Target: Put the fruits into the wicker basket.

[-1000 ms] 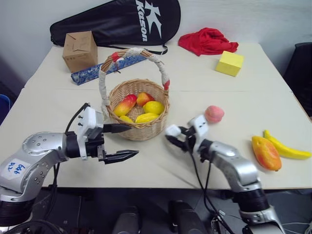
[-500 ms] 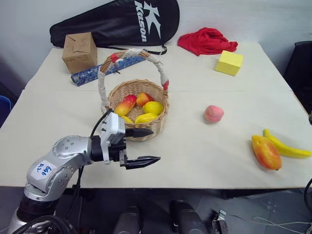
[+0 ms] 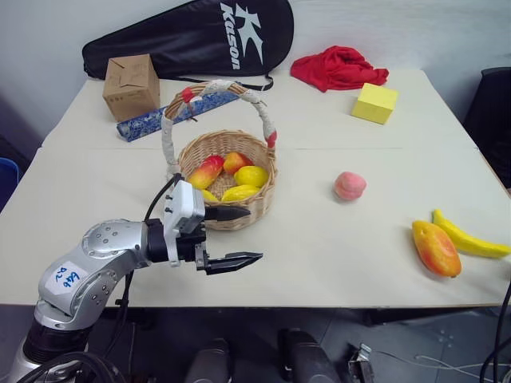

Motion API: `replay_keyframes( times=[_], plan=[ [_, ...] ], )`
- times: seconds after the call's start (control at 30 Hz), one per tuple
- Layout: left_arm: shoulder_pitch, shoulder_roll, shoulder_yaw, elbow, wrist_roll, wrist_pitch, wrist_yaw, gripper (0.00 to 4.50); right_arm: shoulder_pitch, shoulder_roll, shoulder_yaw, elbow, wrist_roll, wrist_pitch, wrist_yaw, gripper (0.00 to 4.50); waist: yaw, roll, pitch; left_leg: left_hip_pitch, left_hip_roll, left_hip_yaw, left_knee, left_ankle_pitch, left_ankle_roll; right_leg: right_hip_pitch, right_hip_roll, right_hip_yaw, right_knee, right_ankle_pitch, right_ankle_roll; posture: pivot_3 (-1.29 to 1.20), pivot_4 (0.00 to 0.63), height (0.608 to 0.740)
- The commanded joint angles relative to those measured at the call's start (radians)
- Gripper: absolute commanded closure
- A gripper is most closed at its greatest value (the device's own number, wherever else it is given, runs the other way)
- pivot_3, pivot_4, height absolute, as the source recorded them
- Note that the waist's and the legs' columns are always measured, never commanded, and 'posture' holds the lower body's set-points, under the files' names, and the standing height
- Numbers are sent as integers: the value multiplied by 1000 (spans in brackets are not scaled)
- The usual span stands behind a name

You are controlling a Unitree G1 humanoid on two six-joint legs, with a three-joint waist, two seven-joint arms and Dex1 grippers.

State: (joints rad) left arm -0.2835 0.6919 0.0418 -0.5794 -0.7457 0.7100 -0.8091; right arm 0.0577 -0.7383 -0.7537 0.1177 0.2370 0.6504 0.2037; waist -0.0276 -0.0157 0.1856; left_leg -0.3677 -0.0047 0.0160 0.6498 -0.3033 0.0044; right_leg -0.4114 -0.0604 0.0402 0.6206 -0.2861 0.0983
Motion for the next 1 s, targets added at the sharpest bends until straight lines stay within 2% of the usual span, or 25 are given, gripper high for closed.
replay_keyframes(
  times=[0.03,0.2,0.37,0.57,0.67,0.7,0.8,0.9,1.0],
  plan=[
    [-5,13,32,-34,-22,-1,9,0,-10,-5,-61,41,7,-27,-21,1711,0,0,0,0,0,0,0,0,0,0,0,0,0,0,0,0,150,740],
    [15,20,41,2,-3,-39,-25,0,-18,6,-43,77,65,11,41,1711,-1,0,0,0,0,0,0,0,0,0,1,0,0,0,0,0,150,740],
    [33,20,40,55,27,-97,-70,0,-3,23,-23,0,136,85,104,34,-1,0,0,0,1,0,0,0,0,0,1,0,0,0,0,0,150,740],
    [48,20,38,118,60,-161,-119,0,26,-111,-85,-98,166,145,192,34,1,1,0,0,0,0,0,0,0,0,1,0,0,0,0,0,150,740],
    [46,18,38,123,62,-167,-122,0,31,-217,-96,-151,191,156,297,34,1,1,0,0,0,0,0,-1,1,0,0,0,-1,0,0,0,150,740],
    [40,14,39,117,55,-160,-115,0,6,-274,-83,-183,231,157,375,34,0,0,0,0,0,0,0,-1,1,0,0,0,-1,0,0,0,150,740],
    [10,4,43,117,34,-137,-95,0,-132,-383,23,-260,381,172,575,34,-11,-1,1,0,1,1,0,-1,1,0,1,1,-1,0,0,0,150,740],
    [-22,6,45,146,42,-129,-97,0,-313,-426,250,-288,392,118,673,34,-13,-2,1,1,4,-1,0,-1,1,1,3,-1,0,0,0,0,150,740],
    [-70,13,56,175,44,-124,-100,0,-576,-337,512,-261,338,118,662,34,-9,-4,2,-1,4,-3,1,-1,-1,-1,2,-3,0,-1,-1,0,150,740]
  ],
)
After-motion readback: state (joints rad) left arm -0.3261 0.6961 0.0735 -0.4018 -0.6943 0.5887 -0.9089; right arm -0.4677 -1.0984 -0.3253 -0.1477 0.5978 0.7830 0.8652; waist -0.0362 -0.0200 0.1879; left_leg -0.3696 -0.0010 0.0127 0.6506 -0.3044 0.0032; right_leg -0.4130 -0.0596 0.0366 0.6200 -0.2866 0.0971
